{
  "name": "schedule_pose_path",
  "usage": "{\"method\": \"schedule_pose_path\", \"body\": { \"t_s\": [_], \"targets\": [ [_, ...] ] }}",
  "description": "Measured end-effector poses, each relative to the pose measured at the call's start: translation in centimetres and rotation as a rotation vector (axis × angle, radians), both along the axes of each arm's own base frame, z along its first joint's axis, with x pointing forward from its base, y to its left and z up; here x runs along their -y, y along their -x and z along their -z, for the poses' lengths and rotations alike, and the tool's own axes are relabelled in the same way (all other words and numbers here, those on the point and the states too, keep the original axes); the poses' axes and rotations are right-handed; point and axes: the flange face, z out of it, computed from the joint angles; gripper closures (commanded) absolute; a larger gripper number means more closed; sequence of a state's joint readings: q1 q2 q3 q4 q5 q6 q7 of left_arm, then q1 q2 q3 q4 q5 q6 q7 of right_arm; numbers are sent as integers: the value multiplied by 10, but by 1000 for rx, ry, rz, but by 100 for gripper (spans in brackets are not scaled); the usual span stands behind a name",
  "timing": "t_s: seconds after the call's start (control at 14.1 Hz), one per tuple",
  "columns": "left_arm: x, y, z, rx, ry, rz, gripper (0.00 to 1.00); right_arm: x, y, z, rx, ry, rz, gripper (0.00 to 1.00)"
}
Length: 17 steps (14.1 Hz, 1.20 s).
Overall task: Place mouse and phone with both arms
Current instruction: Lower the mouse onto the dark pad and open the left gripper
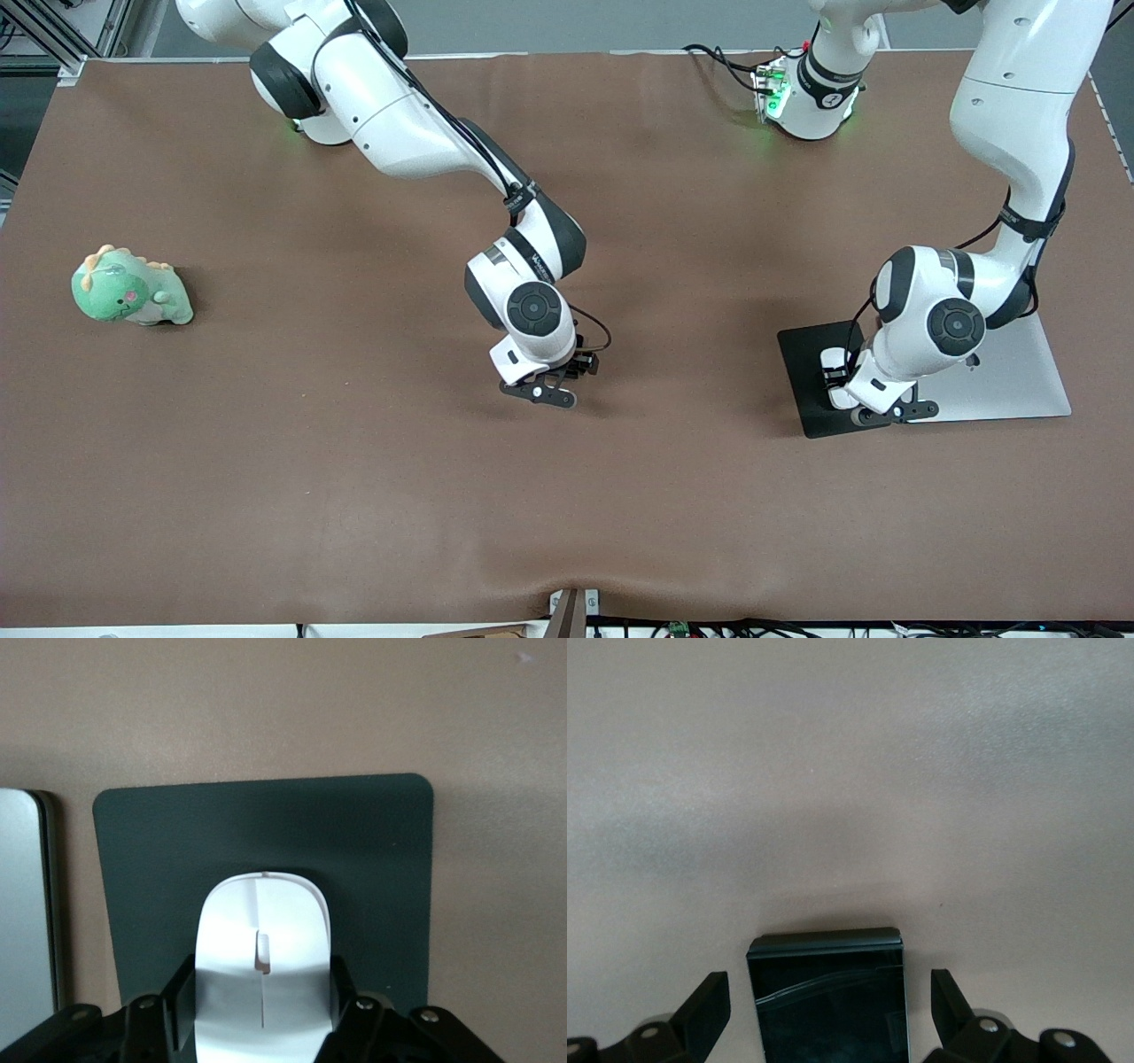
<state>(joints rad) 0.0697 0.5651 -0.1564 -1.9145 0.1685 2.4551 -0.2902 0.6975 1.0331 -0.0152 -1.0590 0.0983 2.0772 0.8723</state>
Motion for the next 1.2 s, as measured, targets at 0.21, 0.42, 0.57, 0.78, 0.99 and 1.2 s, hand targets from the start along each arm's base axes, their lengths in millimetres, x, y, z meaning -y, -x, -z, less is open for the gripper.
{"method": "schedule_pose_path", "body": {
  "t_s": [0.21,0.42,0.57,0.78,0.99,1.2],
  "targets": [
    [0,1,2,8,3,11,61,-2,2,3,-2,1,-31,0],
    [1,0,3,15,5,12,61,-2,4,9,-7,5,-48,0],
    [1,0,7,24,9,12,60,-2,5,15,-12,9,-51,0],
    [1,0,12,30,13,12,54,-4,6,19,-1,2,-51,0],
    [1,-1,12,34,14,12,0,-6,3,23,23,-15,-18,0],
    [1,-8,2,60,15,12,0,-6,3,26,27,-17,-3,41]
  ]
}}
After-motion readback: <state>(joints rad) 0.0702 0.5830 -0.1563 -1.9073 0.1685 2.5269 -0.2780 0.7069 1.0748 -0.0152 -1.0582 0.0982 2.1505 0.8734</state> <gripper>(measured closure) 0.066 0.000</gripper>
